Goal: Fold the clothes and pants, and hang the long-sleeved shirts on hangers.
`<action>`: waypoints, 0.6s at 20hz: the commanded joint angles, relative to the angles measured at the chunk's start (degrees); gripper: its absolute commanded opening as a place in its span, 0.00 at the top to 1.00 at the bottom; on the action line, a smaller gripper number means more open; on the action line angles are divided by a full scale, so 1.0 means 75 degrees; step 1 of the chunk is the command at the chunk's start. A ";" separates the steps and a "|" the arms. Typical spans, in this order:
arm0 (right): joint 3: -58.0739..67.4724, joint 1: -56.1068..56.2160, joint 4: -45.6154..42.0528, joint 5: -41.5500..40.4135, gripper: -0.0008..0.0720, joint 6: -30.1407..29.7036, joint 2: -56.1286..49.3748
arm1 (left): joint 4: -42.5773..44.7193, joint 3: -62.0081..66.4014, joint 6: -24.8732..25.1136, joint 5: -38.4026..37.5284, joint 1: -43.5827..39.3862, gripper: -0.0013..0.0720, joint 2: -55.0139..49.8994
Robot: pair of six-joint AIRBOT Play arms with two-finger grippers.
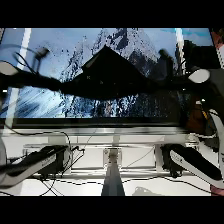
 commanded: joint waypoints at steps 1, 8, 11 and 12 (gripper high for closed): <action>0.1311 0.0458 0.0498 -0.0143 0.94 0.0090 0.0868 | -0.0122 0.1070 -0.0568 0.1644 0.0047 0.97 0.1614; 0.2559 0.0507 0.2646 0.0262 0.94 0.0886 0.2133 | 0.0149 0.1084 -0.0618 0.3695 0.0047 0.97 0.5281; 0.2521 0.0507 0.1845 0.0676 0.94 0.2454 0.2605 | 0.0516 0.0784 -0.0912 0.3005 0.0047 0.97 0.5753; 0.2396 0.0507 0.1402 0.0664 0.94 0.2949 0.2678 | 0.0513 0.0527 -0.0927 0.2687 0.0047 0.97 0.5706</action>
